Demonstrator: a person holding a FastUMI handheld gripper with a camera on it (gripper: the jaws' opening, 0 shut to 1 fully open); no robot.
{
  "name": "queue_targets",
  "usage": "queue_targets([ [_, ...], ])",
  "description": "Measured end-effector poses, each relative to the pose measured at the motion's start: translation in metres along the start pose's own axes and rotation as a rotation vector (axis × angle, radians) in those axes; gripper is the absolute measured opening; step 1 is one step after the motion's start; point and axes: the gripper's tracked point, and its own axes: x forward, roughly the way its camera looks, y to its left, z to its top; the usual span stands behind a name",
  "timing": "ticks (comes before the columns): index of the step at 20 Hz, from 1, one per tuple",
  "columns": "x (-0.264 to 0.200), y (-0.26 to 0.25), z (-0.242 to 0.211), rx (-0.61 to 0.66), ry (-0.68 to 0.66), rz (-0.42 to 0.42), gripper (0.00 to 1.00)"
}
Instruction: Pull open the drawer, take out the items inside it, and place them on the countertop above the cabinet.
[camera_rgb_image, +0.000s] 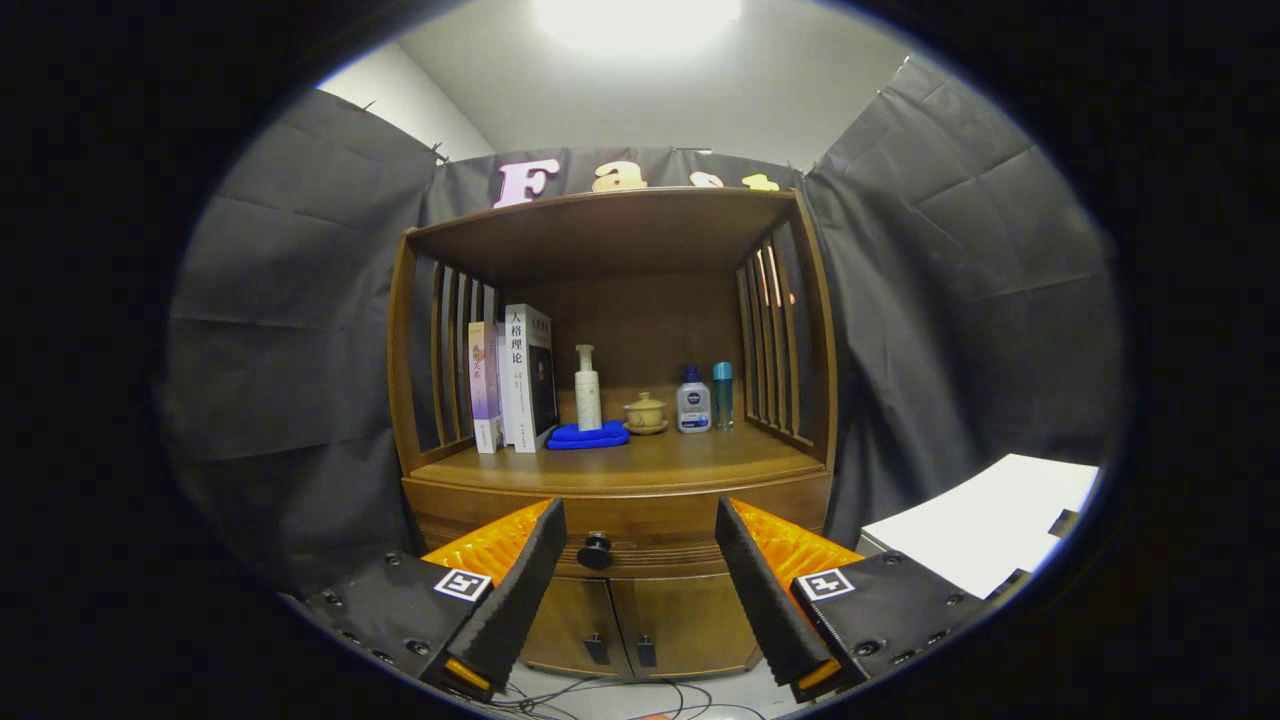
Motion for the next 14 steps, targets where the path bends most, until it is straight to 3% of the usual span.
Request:
queue_targets([
  [9,0.072,0.034,-0.054,-0.002,0.145,0.126,0.95],
  [14,0.107,0.038,-0.094,-0.051,0.224,0.104,0.96],
])
